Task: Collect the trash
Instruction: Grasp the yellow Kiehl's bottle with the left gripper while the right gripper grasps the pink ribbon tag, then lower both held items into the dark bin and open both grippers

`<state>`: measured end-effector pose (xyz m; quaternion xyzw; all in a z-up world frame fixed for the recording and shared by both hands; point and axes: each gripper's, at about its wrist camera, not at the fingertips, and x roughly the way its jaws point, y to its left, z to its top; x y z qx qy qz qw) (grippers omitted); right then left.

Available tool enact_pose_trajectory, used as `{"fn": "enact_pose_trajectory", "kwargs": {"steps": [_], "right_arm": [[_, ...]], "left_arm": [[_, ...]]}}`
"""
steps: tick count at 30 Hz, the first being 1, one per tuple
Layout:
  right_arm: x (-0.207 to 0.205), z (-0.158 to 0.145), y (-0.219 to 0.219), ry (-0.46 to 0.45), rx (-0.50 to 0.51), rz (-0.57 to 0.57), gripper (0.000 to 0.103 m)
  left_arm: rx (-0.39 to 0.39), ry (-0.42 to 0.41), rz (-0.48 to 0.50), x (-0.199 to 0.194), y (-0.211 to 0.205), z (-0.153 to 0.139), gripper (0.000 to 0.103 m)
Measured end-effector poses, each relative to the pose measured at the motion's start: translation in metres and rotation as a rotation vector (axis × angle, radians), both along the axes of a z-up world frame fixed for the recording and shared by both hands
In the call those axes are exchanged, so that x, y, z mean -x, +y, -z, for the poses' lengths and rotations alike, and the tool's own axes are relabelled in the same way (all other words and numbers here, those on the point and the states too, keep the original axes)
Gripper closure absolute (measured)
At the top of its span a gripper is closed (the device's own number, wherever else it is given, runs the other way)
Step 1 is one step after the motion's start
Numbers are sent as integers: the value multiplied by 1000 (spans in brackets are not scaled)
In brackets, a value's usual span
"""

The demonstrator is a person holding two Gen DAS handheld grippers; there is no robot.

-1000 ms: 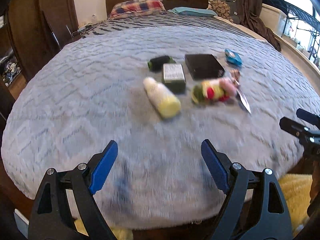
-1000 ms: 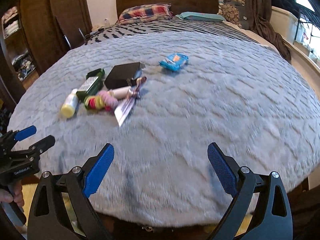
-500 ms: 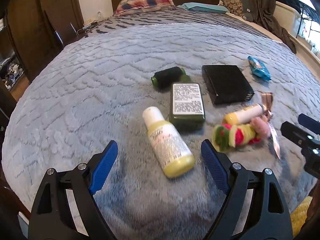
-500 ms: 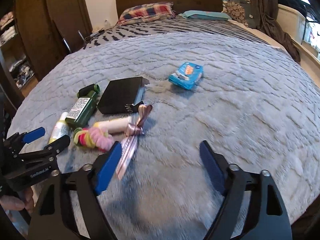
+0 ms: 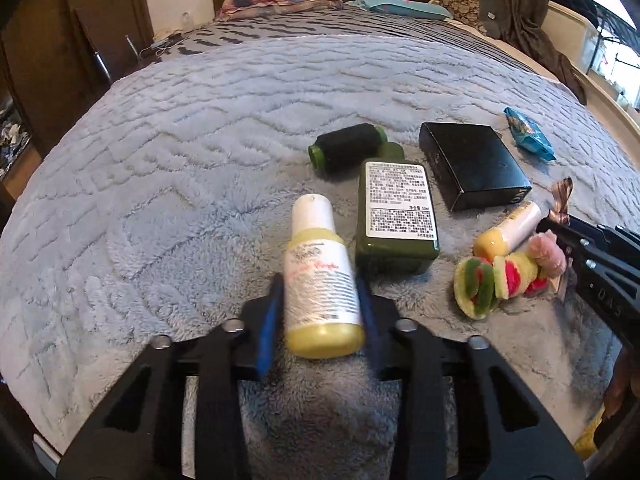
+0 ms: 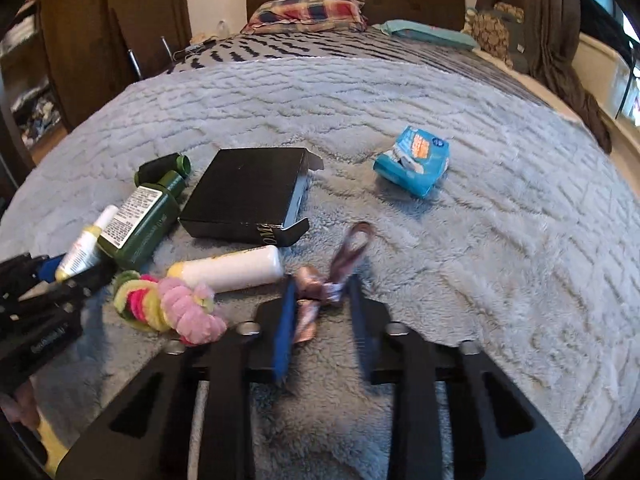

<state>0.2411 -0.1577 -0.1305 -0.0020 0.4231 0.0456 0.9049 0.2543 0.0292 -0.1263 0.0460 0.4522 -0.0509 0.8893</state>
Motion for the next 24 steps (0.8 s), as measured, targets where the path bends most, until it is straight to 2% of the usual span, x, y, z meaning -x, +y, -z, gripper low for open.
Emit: {"fn": "enact_pose_trajectory", "kwargs": {"steps": [8,24], "right_arm": [[35,-9,-26,3,-14,12,86],[176,-23,-37,-35,-64,-37,87]], "left_arm": [[11,-13,27,31,-1,-5,73],[90,-91,191,177,-48,-28,74]]}}
